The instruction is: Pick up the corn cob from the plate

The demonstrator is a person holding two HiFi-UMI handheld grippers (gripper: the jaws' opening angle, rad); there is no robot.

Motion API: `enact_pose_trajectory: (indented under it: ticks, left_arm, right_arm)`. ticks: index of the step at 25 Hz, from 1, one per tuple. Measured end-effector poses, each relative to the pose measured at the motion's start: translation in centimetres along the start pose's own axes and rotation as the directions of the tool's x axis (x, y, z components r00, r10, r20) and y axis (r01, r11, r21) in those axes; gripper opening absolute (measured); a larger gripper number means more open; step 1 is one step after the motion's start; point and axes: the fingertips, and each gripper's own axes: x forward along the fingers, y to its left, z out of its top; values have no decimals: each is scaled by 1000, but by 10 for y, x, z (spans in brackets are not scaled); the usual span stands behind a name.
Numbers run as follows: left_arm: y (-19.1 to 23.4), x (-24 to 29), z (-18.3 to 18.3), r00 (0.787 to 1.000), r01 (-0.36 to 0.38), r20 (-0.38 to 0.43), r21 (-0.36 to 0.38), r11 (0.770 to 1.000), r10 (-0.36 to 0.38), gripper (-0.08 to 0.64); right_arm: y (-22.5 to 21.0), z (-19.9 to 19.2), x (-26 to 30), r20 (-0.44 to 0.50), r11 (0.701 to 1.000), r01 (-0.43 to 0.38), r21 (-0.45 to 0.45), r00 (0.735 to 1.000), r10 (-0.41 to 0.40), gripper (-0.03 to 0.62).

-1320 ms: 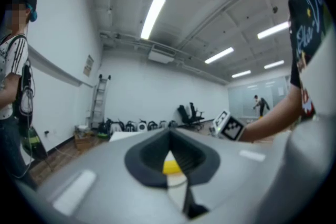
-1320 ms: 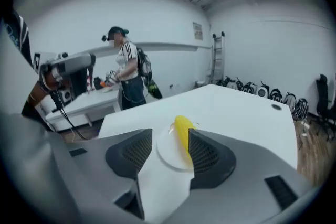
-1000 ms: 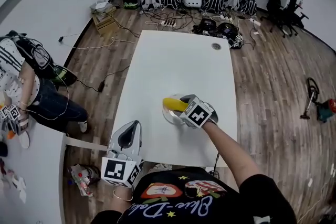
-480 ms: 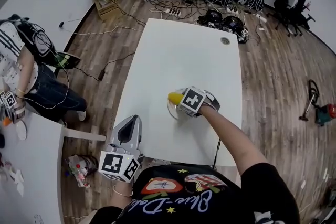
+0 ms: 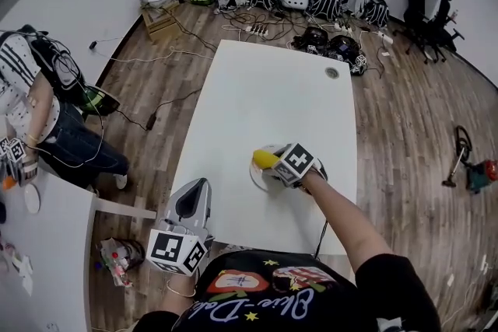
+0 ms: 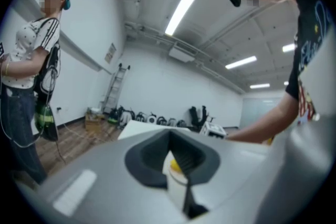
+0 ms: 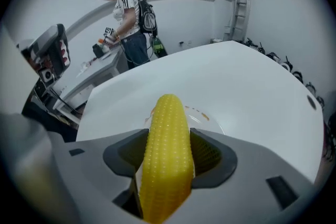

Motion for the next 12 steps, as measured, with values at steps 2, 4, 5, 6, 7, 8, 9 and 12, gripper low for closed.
enact_pose_trajectory:
  ticks: [2,4,5,6,7,8,9,12]
  left_arm:
    - [0,-1,-2,1000,-1,2,-22,1000,1,3]
    - [-3,-2,-4,1000,6,-2,-29,1000,-6,3]
    - [-6,-2,-4,1000,15,-5,-26,1000,-15,3]
    - [-11,-1,-3,1000,28,-8,-18,999,-28,3]
    - [-16,-1,-2,999,42,-10,-7,999,-42,3]
    - [-21,0,-1,998,54,-11,7,999,-54,3]
    - [-25,2,1,998,64,-11,22,998,-63,3]
    - [-32,11,9,996,84,-8,41,996,-83,3]
  right_arm:
    - [6,-4,-11,96,994,-33,100,995,23,233]
    - [14,-6,-28,241,970,-92,226,970,36,233]
    - [17,-6,-38,323,948,-127,291,946,28,233]
    - [19,-6,-51,405,922,-165,351,914,9,234]
    - [22,-7,-64,480,894,-200,401,877,-19,235]
    - [25,-7,-79,545,870,-229,437,837,-54,233]
    - [27,-7,-94,599,853,-250,459,795,-90,234]
    - [32,1,-138,713,833,-280,478,677,-182,233]
